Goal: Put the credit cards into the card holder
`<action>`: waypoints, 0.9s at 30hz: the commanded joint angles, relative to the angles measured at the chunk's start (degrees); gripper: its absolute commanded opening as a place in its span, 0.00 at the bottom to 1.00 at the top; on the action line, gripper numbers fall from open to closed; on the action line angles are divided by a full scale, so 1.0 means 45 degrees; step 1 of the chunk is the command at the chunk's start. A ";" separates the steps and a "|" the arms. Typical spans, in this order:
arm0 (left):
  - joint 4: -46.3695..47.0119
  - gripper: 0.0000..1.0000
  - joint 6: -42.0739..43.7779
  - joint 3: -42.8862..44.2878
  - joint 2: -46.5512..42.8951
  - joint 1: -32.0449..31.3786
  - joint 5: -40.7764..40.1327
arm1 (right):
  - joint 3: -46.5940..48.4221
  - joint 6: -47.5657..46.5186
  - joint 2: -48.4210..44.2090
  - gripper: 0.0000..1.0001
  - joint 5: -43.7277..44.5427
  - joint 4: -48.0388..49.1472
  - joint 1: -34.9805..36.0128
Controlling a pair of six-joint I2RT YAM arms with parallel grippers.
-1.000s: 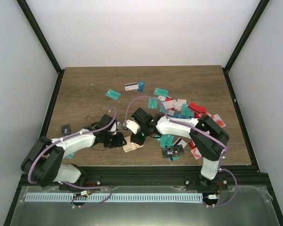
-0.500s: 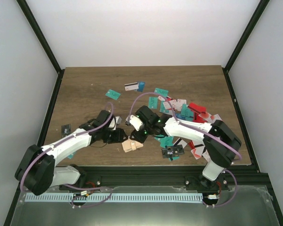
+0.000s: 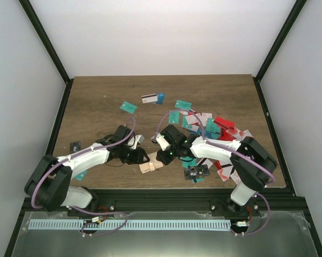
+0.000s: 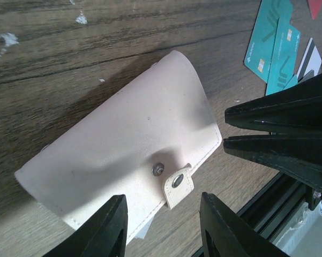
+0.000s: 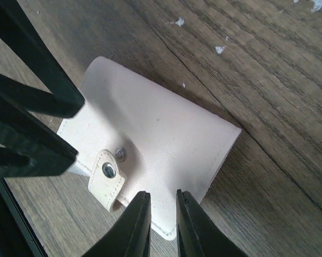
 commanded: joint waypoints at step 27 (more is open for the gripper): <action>0.1289 0.16 0.0829 0.0620 0.2182 -0.0607 0.0574 | -0.0606 0.0391 0.1199 0.08 -0.0880 0.1097 -0.0189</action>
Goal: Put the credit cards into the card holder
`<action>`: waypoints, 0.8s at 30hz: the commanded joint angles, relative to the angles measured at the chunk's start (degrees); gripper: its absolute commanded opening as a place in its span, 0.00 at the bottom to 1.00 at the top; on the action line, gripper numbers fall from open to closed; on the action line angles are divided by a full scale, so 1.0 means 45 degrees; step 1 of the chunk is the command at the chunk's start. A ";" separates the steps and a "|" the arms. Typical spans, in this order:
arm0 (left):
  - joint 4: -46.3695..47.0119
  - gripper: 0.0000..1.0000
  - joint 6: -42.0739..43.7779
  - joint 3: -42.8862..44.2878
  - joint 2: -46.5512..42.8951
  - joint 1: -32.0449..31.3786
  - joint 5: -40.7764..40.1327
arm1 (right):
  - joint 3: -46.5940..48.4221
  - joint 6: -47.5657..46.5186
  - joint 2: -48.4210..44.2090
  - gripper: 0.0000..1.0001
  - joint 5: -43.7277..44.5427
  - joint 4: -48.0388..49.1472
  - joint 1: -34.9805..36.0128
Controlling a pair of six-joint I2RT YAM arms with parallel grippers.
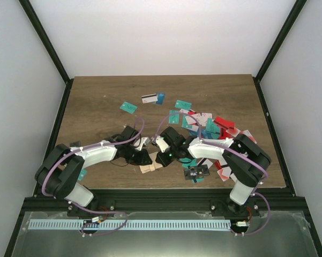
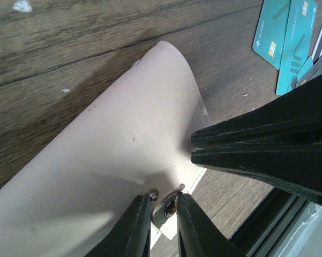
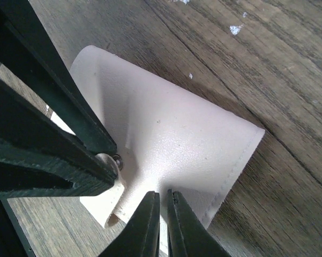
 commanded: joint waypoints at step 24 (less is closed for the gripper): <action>0.0383 0.04 0.0470 0.0549 -0.0515 -0.0337 -0.1061 | -0.0430 -0.0259 0.0516 0.05 -0.0214 -0.0273 -0.0087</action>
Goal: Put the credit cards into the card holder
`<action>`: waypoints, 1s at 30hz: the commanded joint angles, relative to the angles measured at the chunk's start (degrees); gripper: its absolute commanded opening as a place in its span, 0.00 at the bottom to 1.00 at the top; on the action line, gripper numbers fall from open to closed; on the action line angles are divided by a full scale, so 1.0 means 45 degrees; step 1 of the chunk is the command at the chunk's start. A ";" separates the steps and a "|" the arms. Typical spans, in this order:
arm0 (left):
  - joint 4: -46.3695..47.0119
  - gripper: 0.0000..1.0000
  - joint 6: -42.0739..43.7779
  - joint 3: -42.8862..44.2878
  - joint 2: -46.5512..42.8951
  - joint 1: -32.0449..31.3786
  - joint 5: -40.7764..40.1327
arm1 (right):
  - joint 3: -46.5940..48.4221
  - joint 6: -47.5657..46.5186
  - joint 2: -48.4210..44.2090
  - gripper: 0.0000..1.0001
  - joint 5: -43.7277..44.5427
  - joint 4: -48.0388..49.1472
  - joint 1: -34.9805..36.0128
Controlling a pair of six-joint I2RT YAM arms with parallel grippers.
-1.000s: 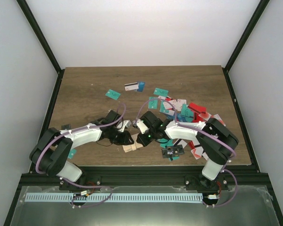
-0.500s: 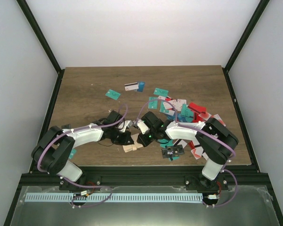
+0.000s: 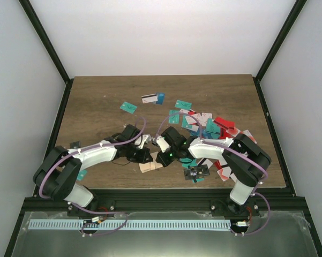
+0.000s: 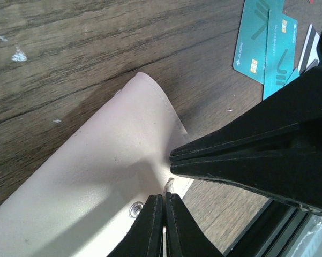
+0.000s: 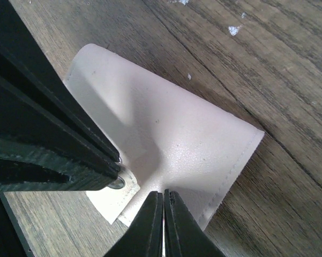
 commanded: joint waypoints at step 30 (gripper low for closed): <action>-0.0461 0.04 0.0022 0.0327 0.0186 -0.0553 -0.2214 | -0.0387 -0.0335 0.0589 0.05 -0.0044 -0.0702 -0.0028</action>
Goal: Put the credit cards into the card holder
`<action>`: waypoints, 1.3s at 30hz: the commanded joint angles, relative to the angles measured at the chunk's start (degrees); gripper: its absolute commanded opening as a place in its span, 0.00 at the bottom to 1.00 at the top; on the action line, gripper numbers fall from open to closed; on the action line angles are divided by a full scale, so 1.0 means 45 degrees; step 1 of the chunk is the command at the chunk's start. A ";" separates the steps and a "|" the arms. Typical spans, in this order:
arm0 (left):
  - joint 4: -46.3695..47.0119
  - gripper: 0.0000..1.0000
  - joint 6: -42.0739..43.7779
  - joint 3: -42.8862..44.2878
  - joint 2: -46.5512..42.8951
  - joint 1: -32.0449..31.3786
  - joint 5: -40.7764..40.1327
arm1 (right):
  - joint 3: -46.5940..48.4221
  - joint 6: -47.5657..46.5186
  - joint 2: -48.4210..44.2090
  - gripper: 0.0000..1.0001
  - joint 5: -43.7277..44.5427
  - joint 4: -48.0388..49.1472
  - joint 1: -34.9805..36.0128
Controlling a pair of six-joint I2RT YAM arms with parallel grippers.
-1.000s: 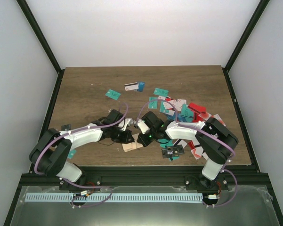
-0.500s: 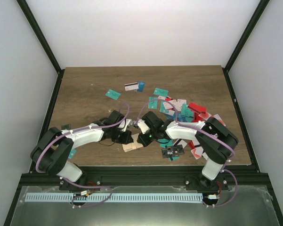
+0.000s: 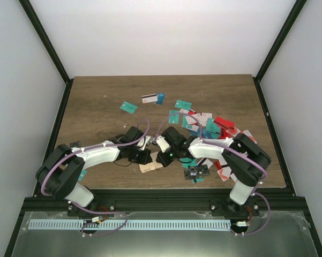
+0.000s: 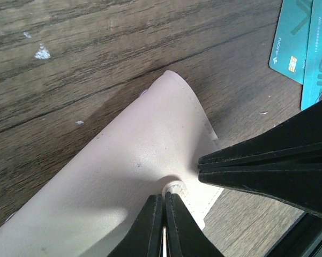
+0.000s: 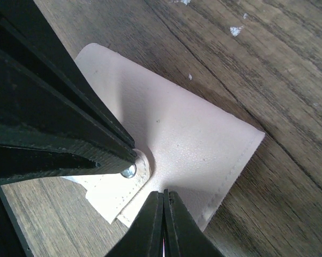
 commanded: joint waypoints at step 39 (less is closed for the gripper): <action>-0.1007 0.04 -0.0499 0.0022 -0.0384 -0.0604 -0.1672 | -0.0543 -0.0153 0.0656 0.04 -0.0008 -0.0693 -0.0033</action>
